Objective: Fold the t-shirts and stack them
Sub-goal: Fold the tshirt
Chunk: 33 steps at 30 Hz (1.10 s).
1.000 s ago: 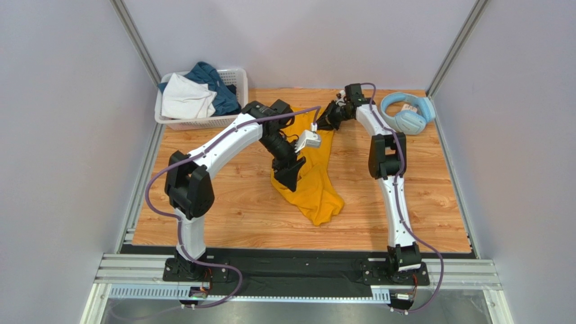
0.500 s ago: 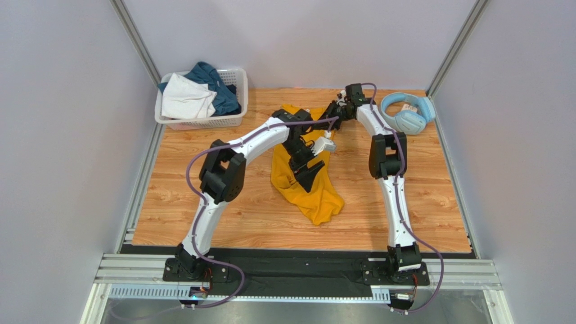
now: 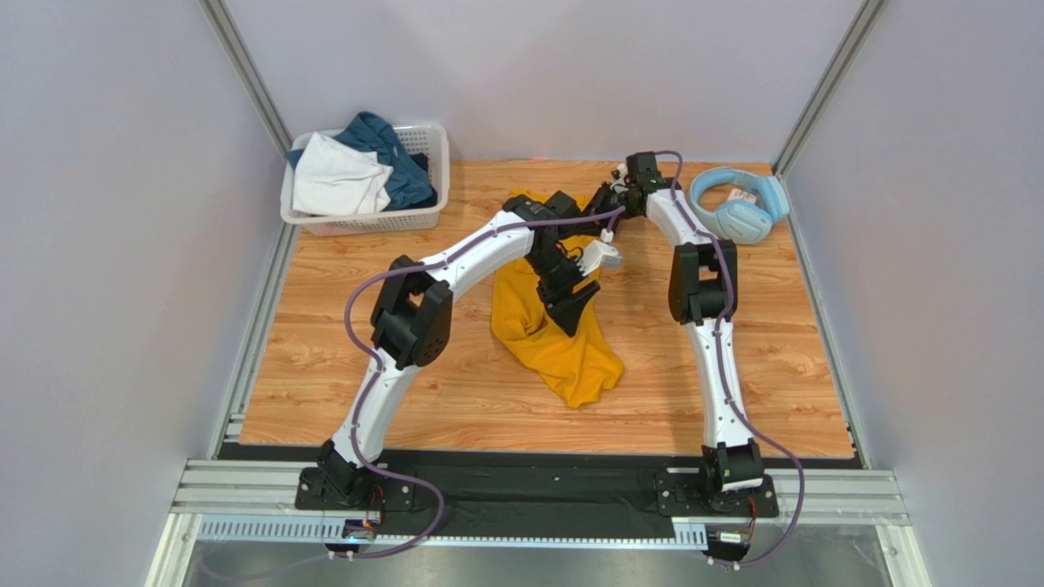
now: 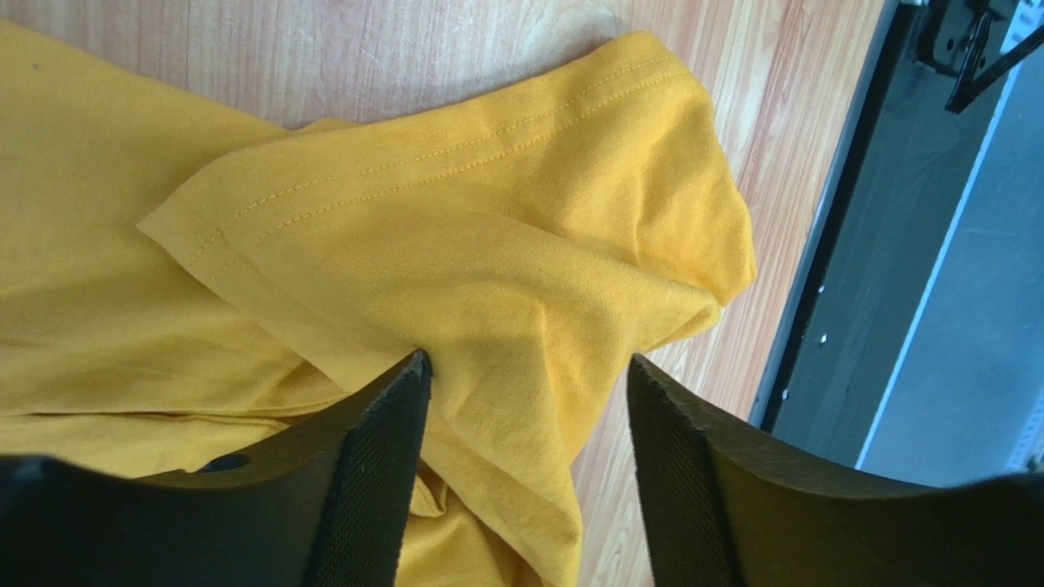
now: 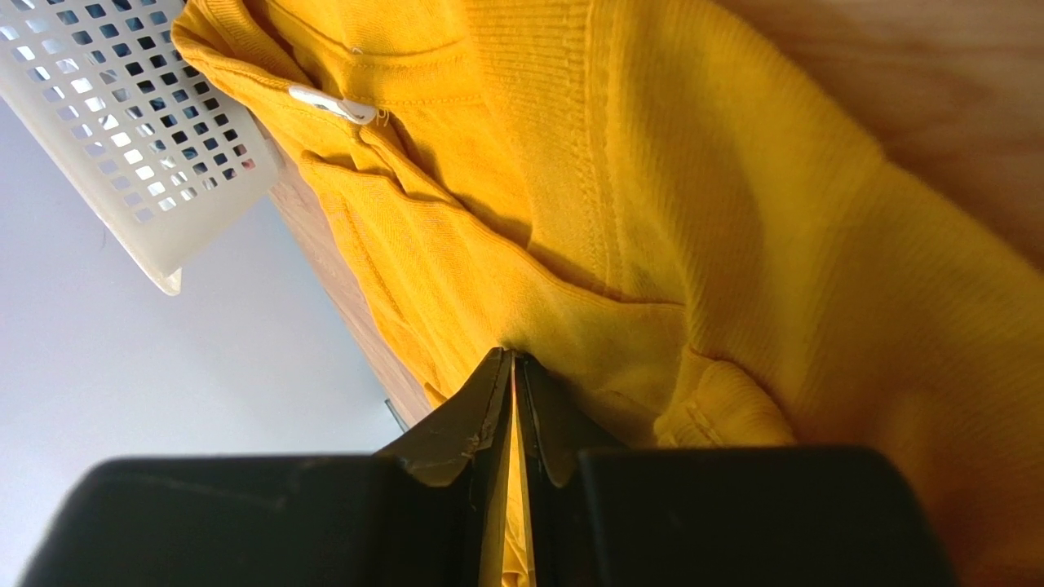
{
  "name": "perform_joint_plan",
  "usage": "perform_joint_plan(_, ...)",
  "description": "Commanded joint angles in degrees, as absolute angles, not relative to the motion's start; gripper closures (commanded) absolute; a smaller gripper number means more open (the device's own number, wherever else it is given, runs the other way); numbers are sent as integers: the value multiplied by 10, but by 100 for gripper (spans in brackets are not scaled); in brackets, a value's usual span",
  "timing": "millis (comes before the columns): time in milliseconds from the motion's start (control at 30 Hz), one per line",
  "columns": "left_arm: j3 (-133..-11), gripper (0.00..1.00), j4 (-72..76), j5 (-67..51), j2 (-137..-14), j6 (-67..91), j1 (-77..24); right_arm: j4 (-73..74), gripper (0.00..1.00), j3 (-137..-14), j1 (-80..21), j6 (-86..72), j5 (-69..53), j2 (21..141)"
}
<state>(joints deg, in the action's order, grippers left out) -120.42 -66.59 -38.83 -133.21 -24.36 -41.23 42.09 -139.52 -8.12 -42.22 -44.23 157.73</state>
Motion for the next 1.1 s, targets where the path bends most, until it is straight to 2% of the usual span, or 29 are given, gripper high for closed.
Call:
perform_joint_plan(0,-1201,35,-655,-406,-1317,-247,-416,429,87,-1383,-87,-417,-412,1569)
perform_joint_plan(33,-1202,34,-653,-395,-1318,-247,-417,430,87,-1382,-88,-417,-413,1568)
perform_joint_plan(100,-1202,1,-635,-370,-1319,-231,-416,430,87,-1381,-88,-417,-416,1566)
perform_joint_plan(233,-1187,0,-594,-331,-1305,-225,-416,428,88,-1375,-88,-414,-417,1563)
perform_joint_plan(500,-1221,2,-591,-302,-1353,-229,-416,419,89,-1361,-90,-417,-424,1557)
perform_joint_plan(533,-1222,11,-594,-309,-1355,-229,-417,419,90,-1361,-90,-417,-425,1557)
perform_joint_plan(633,-1221,23,-599,-338,-1356,-226,-417,417,90,-1360,-90,-417,-425,1557)
perform_joint_plan(700,-1219,24,-605,-350,-1354,-226,-417,417,91,-1361,-90,-421,-425,1557)
perform_joint_plan(800,-1212,32,-608,-361,-1349,-226,-419,414,91,-1360,-90,-424,-425,1557)
perform_joint_plan(900,-1207,54,-620,-383,-1340,-231,-419,414,91,-1358,-90,-423,-422,1557)
perform_joint_plan(933,-1207,69,-633,-388,-1333,-233,-419,414,92,-1357,-90,-424,-421,1557)
perform_joint_plan(1000,-1207,87,-653,-406,-1322,-243,-419,414,92,-1358,-90,-424,-419,1560)
perform_joint_plan(1033,-1204,100,-677,-411,-1305,-248,-419,414,92,-1360,-89,-425,-419,1562)
perform_joint_plan(1067,-1200,100,-692,-419,-1293,-265,-419,414,92,-1361,-89,-425,-419,1564)
